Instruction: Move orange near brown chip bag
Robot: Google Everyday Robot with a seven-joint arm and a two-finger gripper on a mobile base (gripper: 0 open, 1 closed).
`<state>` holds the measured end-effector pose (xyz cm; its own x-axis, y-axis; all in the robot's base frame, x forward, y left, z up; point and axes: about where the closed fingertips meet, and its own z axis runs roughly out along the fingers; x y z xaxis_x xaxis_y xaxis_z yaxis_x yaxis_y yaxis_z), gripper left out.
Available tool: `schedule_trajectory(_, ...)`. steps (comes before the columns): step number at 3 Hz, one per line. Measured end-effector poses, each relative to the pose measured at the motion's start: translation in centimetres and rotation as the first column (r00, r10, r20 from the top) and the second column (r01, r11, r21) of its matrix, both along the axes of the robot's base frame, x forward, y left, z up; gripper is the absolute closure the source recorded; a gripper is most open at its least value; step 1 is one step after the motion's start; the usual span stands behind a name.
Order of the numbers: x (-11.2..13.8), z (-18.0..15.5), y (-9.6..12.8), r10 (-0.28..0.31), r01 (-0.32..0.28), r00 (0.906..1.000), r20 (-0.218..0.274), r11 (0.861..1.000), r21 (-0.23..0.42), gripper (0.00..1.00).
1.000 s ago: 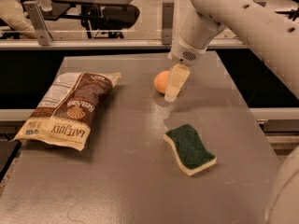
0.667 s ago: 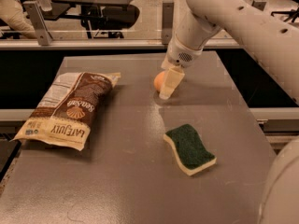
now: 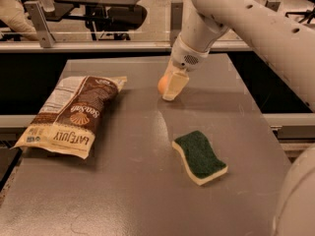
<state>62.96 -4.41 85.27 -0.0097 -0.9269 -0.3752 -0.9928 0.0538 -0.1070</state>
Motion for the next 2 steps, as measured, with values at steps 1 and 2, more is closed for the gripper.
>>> schedule_trajectory(1,-2.2,0.4,3.4,0.091,-0.091,0.9956,-0.021,0.995,0.029,0.95)
schedule_trajectory(2,-4.3,-0.4,6.8,0.179,-0.177,0.9826,-0.049,0.983,0.055,1.00)
